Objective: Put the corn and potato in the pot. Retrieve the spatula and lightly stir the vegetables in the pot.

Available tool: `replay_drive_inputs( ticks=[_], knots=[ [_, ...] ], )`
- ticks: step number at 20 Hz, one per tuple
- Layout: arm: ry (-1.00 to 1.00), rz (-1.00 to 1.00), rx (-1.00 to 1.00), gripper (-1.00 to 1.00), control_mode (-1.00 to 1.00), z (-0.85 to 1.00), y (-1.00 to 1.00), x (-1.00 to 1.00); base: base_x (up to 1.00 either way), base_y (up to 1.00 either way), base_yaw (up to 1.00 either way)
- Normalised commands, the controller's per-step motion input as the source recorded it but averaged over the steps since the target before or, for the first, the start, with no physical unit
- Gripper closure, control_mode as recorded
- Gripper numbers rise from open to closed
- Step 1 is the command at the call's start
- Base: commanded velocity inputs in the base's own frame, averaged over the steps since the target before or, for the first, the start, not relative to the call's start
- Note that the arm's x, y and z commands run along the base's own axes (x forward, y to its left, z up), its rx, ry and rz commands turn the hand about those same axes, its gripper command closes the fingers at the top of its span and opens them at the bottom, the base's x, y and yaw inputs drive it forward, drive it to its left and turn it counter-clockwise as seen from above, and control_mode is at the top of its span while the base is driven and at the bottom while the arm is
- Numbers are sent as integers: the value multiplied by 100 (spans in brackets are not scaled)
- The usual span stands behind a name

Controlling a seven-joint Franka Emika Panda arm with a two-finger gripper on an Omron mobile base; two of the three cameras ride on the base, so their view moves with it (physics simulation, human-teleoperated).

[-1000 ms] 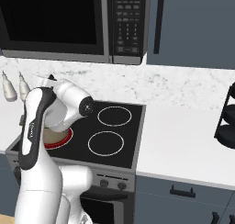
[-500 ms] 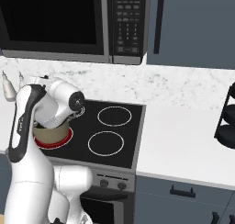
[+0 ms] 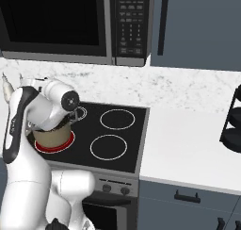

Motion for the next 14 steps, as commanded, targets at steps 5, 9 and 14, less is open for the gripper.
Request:
replay_drive_inputs(
  ticks=[5, 9, 14],
  knots=[
    [-8, -4, -12, 100, -100, -35, 16, 38, 0, 0, 0],
    [-3, -3, -13, 100, -100, -42, 24, 40, 0, 0, 0],
    [-7, -3, -14, 100, -100, -49, 29, 38, 0, 0, 0]
  ],
)
